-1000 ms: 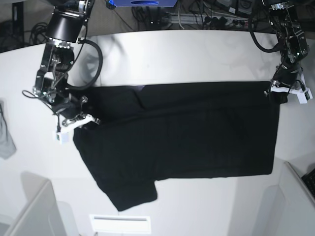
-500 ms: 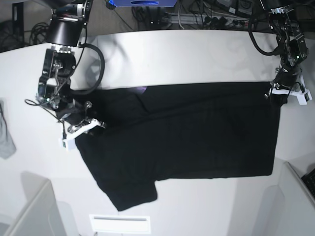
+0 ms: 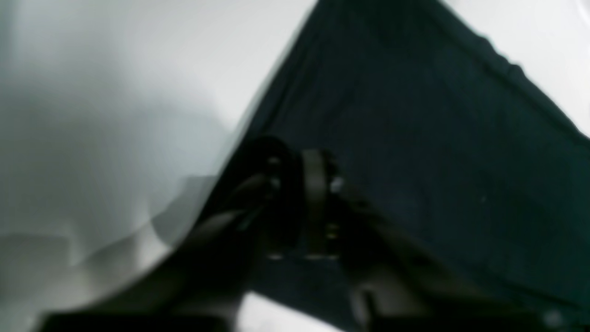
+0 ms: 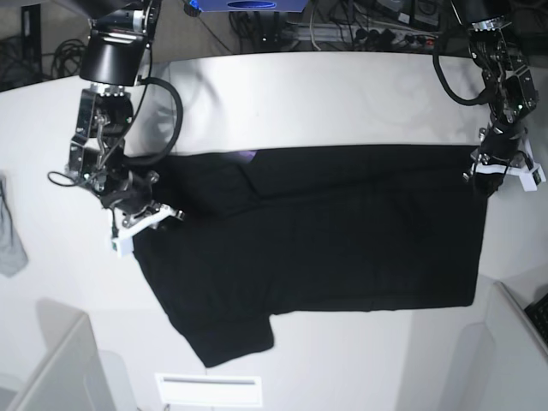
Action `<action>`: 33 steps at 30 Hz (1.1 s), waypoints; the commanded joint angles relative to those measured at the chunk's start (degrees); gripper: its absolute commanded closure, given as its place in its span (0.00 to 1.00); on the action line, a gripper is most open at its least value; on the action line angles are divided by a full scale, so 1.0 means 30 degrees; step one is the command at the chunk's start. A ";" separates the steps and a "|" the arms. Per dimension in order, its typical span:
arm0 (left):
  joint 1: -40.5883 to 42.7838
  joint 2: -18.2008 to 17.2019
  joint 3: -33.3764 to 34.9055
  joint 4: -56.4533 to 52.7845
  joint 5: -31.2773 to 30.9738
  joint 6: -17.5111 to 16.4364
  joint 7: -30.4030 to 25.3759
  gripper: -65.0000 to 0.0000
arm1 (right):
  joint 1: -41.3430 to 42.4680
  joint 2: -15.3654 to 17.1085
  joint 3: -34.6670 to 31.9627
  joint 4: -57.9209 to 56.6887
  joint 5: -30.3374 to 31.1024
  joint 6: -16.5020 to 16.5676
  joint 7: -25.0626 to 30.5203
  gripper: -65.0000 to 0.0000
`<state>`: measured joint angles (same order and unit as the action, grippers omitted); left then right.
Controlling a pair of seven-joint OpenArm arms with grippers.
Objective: Fold the T-shirt properly
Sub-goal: 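Lift the shoulder edge with both grippers and fold it toward the hem, then release the fold and regrasp the folded edge with both grippers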
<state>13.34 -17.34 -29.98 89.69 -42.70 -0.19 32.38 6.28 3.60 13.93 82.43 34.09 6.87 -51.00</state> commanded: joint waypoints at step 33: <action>0.3157 0.1810 -0.5964 0.0917 -0.0317 -0.2444 -0.0435 0.39 | -0.6857 -0.3470 0.5187 0.6149 0.0492 -0.5412 0.4356 0.36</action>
<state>22.57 -10.68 -47.51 91.55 -43.31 -7.35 32.38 -15.07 -7.16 29.32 99.85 34.79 -10.07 -39.00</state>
